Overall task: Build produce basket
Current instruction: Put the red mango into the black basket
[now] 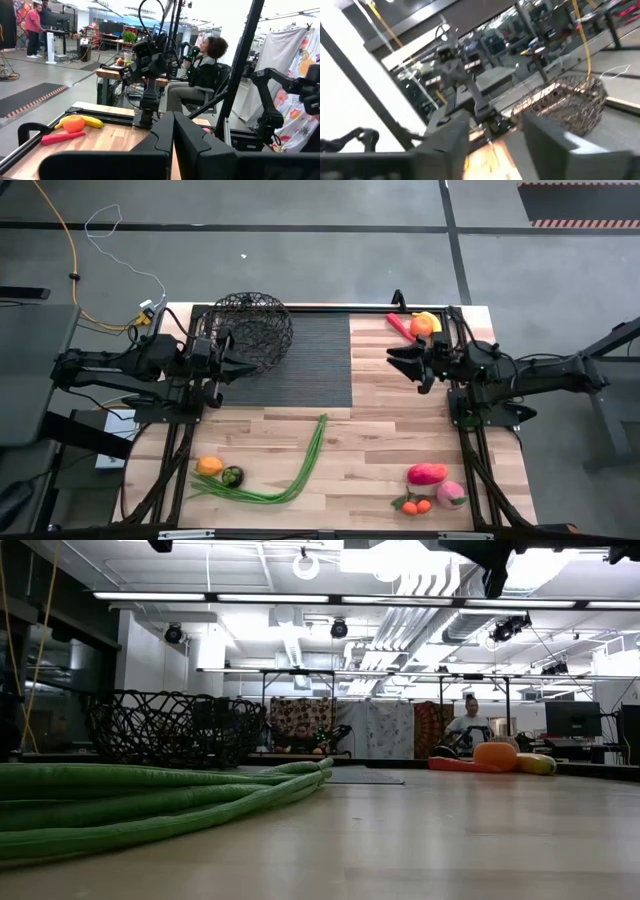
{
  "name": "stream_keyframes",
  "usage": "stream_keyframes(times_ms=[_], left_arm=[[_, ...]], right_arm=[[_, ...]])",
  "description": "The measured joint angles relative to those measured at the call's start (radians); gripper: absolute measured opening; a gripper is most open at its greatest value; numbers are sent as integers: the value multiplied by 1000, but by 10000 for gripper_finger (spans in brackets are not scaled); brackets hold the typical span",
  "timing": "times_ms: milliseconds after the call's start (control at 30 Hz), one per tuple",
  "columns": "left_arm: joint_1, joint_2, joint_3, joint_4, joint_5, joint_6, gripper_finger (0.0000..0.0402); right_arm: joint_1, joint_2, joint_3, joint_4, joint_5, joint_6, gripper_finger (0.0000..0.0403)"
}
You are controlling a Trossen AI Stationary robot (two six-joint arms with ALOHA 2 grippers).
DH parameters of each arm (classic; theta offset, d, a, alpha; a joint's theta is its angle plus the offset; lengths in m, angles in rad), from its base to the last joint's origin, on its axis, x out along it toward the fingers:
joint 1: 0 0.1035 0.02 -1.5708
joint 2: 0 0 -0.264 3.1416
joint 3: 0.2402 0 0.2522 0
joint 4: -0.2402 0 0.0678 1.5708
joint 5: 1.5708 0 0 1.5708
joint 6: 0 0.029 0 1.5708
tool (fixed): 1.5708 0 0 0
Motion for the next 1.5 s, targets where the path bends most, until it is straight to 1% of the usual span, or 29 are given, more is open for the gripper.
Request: stream_keyframes(times_ms=[100, 200, 267, 367, 433, 467, 500, 633, 700, 800, 900, 1000, 1100, 1200, 1267, 1367, 1500], left_arm=[[0, 0, 0, 0, -6, -9, 1], [0, 0, 0, 0, -12, -11, 0], [0, 0, 0, 0, -14, -11, 1], [0, 0, 0, 0, -27, -11, 0], [0, 0, 0, 0, -27, -11, 0], [0, 0, 0, 0, -27, -11, 1], [0, 0, 0, 0, -27, -11, 1], [0, 0, 0, 0, -30, -9, 0], [0, 0, 0, 0, -30, -9, 1], [0, 0, 0, 0, -30, -8, 0], [0, 0, 0, 0, -30, -9, 1], [0, 0, 0, 0, -30, -9, 0], [0, 0, 0, 0, -30, -9, 1], [0, 0, 0, 0, -35, -8, 0], [0, 0, 0, 0, -48, -8, 1], [0, 1, 0, 0, -56, -8, 0], [0, 1, 0, 0, -56, -8, 1]], right_arm=[[0, 14, 0, 7, -41, 20, 249], [0, 21, 0, 7, -87, 43, 286], [0, 22, 0, 6, -112, 45, 296], [0, 22, 6, 1, -130, 73, 300], [0, 30, 56, -55, -131, 91, 301], [3, 42, 102, -107, -136, 85, 301], [8, 54, 156, -196, -142, 64, 301], [53, 156, 399, -661, -149, -51, 301], [80, 219, 513, -889, -156, -56, 301], [137, 305, 651, -1142, -195, -6, 301], [225, 384, 726, -1341, -224, 63, 301], [333, 440, 737, -1458, -234, 147, 301], [453, 477, 689, -1461, -249, 266, 301], [573, 511, 635, -1397, -247, 361, 301], [643, 537, 603, -1352, -227, 408, 301], [721, 584, 559, -1311, -195, 461, 301], [779, 654, 507, -1261, -192, 506, 301]])
